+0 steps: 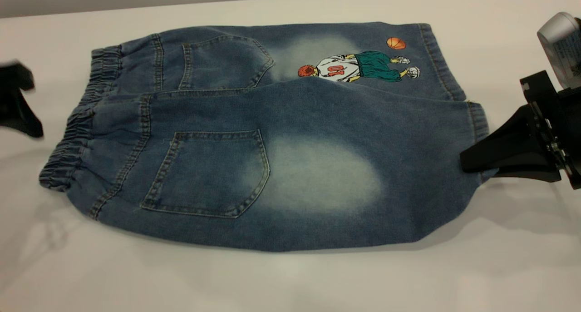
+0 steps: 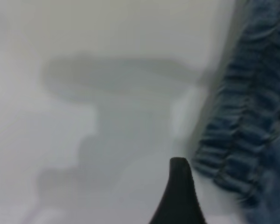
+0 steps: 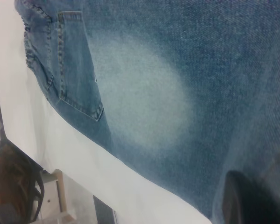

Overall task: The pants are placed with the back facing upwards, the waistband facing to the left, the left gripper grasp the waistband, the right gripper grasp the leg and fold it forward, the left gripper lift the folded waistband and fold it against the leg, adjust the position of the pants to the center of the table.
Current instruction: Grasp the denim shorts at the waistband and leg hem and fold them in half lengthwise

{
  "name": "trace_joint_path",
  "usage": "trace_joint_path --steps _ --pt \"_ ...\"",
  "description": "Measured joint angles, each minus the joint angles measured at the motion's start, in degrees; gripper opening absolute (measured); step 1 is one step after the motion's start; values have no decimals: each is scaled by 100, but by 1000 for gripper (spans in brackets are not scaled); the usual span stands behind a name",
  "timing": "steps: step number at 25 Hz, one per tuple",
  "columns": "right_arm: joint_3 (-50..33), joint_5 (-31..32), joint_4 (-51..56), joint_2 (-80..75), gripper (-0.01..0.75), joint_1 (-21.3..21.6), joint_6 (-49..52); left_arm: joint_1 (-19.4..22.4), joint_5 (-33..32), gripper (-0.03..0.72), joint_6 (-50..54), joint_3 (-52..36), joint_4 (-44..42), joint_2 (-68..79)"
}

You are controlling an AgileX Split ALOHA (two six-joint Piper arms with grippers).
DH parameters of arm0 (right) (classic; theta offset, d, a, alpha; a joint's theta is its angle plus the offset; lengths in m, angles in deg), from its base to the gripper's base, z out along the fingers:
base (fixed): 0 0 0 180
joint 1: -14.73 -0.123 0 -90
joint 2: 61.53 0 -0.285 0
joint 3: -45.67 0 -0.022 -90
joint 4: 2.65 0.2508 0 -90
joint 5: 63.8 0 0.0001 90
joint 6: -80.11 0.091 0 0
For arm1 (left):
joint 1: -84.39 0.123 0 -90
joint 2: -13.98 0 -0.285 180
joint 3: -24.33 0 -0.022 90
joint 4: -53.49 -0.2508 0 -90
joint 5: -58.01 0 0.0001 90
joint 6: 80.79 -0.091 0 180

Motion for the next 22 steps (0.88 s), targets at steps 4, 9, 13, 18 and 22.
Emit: trace_joint_path --steps 4,9,13,18,22 --pt "0 0 0 0 11 0 0 0 174 510 0 6 0 530" --pt "0 0 0 0 11 0 0 0 414 510 -96 39 -5 765" --pt "0 0 -7 0 11 0 0 0 318 510 -259 229 -5 765" --pt "0 0 -7 0 11 0 0 -4 100 510 -259 331 -5 759" --pt "0 5 -7 0 11 0 0 -7 172 510 -259 335 -5 922"
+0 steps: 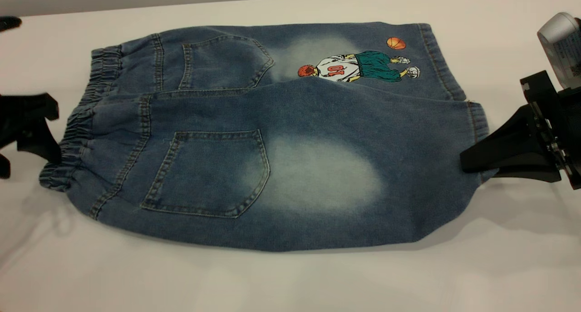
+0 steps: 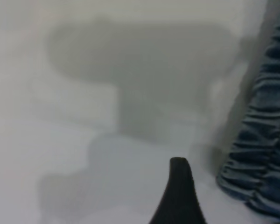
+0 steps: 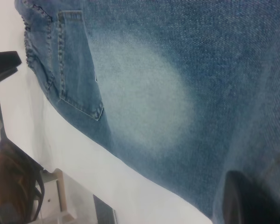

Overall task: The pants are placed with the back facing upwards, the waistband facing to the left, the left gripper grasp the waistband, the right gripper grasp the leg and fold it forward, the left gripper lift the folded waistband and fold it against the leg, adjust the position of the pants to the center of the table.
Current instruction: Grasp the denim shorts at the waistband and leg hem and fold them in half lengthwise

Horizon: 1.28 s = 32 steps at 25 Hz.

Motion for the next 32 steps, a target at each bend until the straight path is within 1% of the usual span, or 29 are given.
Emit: trace_joint_path --steps 6,11,16,18,21,23,29,32 --pt "0 21 -3 0 11 0 0 -5 252 510 9 7 5 435" --pt "0 25 -3 0 11 0 0 -239 482 510 29 42 41 570" --pt "0 25 -3 0 11 0 0 -589 160 510 143 266 43 582" --pt "0 25 -20 0 11 0 0 -627 -1 510 143 401 30 587" --pt "0 25 -41 0 11 0 0 -627 27 503 143 523 25 587" --pt "0 25 -41 0 11 0 0 -627 45 478 143 528 25 581" --pt "0 20 -36 0 11 0 5 -627 -159 340 260 528 63 576" --pt "0 20 -36 0 11 0 5 -627 -210 307 260 528 63 576"
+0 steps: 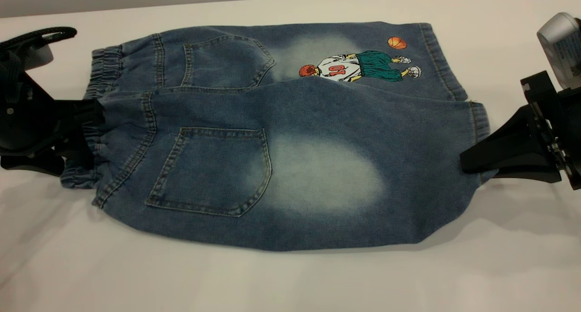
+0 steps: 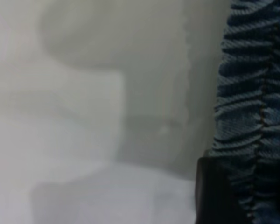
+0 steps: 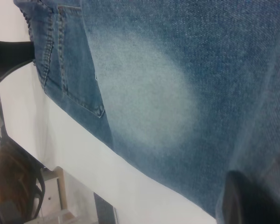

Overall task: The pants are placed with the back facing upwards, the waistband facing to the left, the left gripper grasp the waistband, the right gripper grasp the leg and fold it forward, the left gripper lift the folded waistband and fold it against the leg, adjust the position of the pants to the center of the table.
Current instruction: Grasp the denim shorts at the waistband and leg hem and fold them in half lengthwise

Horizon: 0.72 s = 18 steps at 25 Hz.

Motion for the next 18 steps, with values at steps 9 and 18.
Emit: trace_joint_path --steps 9,18 --pt "0 0 0 0 11 0 -5 0 -82 300 10 0 -5 -2" --pt "0 0 0 0 11 0 -5 0 -245 328 -187 0 -78 -2"
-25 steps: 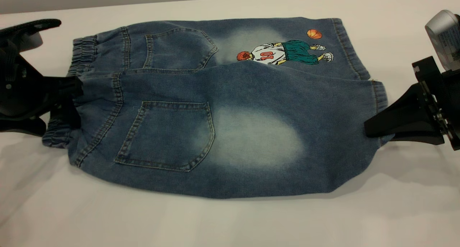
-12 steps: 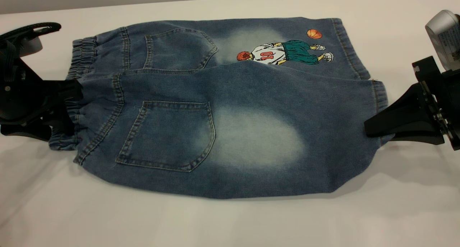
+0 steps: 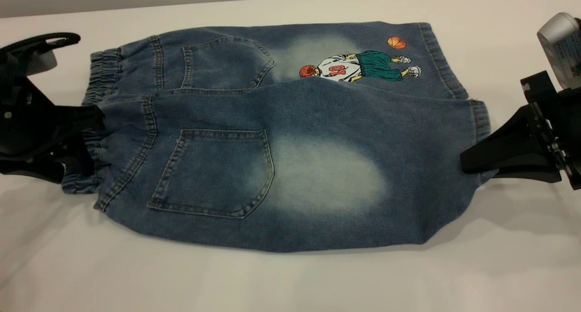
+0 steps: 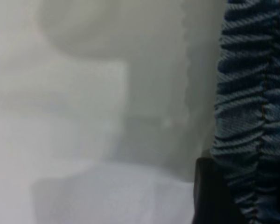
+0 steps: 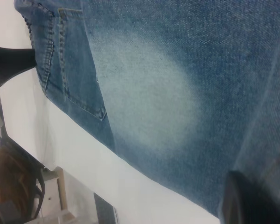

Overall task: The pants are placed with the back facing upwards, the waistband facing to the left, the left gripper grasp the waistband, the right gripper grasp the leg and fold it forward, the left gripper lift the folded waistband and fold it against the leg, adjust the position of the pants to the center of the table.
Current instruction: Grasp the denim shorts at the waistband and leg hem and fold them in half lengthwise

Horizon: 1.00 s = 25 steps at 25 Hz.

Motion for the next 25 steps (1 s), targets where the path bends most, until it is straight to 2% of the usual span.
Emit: trace_joint_path --steps 4,7,25 --pt "0 0 0 0 11 0 0 0 18 331 -208 -5 -1 0" --pt "0 13 0 0 11 0 0 0 298 332 -208 -5 10 0" --pt "0 59 -11 0 13 0 0 0 203 332 -203 -5 17 0"
